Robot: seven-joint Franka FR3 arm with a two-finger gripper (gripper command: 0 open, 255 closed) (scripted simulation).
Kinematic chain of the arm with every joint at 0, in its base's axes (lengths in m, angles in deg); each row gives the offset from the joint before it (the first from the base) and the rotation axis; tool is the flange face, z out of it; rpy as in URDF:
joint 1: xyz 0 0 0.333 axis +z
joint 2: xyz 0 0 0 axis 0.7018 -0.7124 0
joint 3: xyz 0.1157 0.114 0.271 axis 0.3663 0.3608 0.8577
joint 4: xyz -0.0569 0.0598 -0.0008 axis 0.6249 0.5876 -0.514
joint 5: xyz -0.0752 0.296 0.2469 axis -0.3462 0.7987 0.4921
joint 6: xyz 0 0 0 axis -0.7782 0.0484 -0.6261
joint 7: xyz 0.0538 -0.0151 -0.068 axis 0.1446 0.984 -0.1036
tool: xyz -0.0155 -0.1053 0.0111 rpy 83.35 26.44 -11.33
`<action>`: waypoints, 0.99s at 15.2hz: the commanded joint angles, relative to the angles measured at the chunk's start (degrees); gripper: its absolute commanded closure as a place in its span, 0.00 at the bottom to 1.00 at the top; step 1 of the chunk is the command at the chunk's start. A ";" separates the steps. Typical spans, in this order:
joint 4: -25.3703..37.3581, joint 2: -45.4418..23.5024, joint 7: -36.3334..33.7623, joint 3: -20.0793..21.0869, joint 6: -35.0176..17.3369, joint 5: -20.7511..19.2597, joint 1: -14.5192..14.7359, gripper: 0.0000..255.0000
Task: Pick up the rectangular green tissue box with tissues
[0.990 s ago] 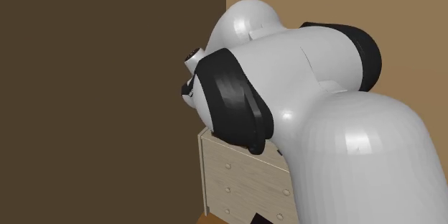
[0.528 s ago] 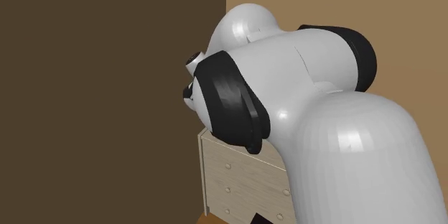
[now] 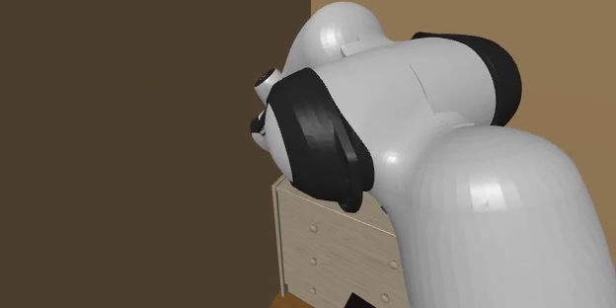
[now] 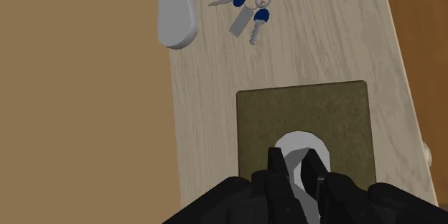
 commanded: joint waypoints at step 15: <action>4.20 4.41 3.99 -0.08 7.71 0.59 0.60 1.00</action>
